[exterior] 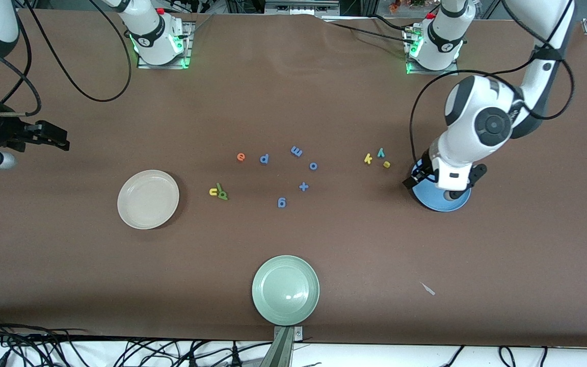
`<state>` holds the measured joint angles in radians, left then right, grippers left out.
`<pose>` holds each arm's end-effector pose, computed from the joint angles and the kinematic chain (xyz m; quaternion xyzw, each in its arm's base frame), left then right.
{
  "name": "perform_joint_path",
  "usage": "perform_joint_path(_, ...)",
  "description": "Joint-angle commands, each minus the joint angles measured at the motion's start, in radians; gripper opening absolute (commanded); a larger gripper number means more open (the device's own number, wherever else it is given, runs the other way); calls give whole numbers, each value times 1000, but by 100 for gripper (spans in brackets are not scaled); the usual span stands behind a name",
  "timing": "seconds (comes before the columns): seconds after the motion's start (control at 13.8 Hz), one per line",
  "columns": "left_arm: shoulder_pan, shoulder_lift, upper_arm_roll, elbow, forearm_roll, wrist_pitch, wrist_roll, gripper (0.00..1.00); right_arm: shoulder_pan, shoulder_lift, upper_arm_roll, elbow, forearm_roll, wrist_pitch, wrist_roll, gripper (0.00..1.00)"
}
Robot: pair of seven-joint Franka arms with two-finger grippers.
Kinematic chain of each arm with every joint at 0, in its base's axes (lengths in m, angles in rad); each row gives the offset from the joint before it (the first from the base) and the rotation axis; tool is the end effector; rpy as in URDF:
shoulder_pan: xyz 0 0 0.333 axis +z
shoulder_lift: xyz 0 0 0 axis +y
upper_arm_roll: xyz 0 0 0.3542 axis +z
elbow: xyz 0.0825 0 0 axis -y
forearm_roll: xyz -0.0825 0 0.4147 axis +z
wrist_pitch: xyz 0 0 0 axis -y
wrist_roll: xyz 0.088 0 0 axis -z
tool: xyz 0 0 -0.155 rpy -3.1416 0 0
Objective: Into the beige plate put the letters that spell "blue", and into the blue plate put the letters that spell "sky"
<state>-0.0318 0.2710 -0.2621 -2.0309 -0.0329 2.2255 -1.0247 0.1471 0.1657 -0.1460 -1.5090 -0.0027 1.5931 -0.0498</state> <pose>0.5881 -0.1783 0.2812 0.9274 0.3696 -0.0559 0.0168 0.6355 0.0067 0.5472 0.9988 0.0260 -0.0402 0.0124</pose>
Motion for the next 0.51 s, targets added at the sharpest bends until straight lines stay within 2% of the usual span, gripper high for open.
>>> perform_joint_path(0.0, -2, 7, -9, -89, 16, 149, -80, 85, -6, 12, 2, -2, 27, 7, -8, 100)
perform_joint_path(0.14, -16, 8, -11, -144, 15, 219, -110, 72, 12, 43, 9, -2, 65, 11, -10, 100)
perform_joint_path(0.43, -62, 62, -14, -157, 27, 250, -207, 71, 103, 152, 13, -5, 75, 119, 63, 99)
